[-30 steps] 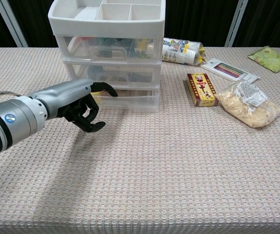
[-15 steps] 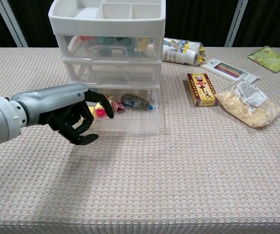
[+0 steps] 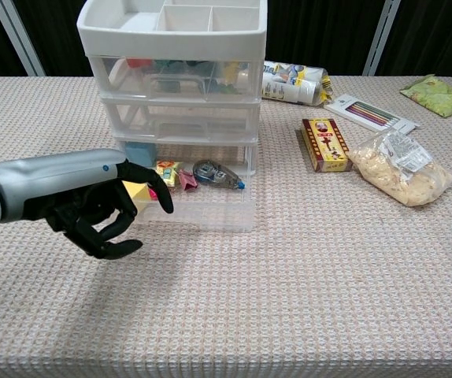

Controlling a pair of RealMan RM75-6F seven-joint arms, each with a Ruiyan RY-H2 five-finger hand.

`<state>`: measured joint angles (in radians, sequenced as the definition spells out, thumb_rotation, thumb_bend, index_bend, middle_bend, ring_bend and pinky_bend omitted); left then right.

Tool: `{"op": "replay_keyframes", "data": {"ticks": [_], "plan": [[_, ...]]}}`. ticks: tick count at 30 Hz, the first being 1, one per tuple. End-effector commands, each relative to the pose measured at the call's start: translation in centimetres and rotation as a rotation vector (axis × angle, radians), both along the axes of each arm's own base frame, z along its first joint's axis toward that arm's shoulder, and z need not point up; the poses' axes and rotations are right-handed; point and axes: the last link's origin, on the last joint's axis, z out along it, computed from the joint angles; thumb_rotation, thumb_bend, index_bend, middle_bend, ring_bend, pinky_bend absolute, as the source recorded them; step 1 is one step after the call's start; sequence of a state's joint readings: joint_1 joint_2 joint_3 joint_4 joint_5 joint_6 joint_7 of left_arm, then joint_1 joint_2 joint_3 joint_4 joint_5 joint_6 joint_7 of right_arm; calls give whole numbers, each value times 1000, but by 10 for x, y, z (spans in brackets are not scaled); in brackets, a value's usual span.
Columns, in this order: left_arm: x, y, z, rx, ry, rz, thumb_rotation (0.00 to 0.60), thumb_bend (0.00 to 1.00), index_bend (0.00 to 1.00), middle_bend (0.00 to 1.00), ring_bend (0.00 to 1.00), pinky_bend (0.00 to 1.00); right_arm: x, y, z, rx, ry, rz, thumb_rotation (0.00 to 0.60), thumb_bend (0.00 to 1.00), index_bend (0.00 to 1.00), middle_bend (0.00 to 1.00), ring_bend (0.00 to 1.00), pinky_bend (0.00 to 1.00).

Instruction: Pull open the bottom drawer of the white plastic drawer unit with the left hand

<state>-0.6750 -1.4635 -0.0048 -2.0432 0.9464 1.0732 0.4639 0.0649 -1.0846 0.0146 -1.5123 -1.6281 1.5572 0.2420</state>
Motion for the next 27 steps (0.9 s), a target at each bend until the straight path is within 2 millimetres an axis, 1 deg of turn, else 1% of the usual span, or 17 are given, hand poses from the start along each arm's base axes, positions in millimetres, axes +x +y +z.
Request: {"op": "replay_keyframes", "data": {"ticks": [1,3,6,9,13,18,24,27], "plan": [[3,5,10,43,-16,-18,600,356,302,769,885,1000,0,0,1,-2,1,0,600,89,0,63,0,9],[6,13,16,99,-24,-36,600,353,300,769,885,1000,1,1,1,-5,3,2,600,89,0,63,0,9],[13,29,18,190,-29,-75,600,344,300,769,884,1000,3,0,1,-6,5,9,600,89,0,63,0,9],[19,46,10,256,2,-114,600,332,302,770,884,1000,5,0,1,-3,8,18,600,89,0,63,0,11],[26,64,-9,286,70,-150,600,323,318,781,886,1000,5,2,2,-7,10,11,600,89,0,63,0,14],[27,74,-30,307,187,-192,600,314,337,790,890,1000,3,5,4,-12,9,-1,600,88,0,63,0,15],[27,77,-46,316,269,-207,600,302,340,797,898,1000,0,7,4,-14,8,-10,600,89,0,63,0,15],[28,78,-52,307,279,-193,600,291,340,797,899,1000,0,8,4,-15,8,-12,600,89,0,63,0,15]]}}
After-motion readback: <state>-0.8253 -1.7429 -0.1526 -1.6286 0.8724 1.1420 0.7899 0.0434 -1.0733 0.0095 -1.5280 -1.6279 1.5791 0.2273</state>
